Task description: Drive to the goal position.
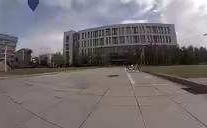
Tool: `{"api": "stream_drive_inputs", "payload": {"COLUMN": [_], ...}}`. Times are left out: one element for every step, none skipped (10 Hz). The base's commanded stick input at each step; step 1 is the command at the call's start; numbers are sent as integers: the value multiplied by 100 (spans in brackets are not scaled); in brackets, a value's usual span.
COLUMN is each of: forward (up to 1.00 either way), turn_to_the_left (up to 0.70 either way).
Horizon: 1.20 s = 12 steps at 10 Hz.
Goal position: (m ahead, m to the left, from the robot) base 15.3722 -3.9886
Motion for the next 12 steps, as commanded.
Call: {"api": "stream_drive_inputs", "payload": {"forward": [70,70,70,70,70,70,70,70,70,70,70,70], "turn_to_the_left": [0,0,0,0,0,0,0,-1,-35,-35,-35,-35]}}
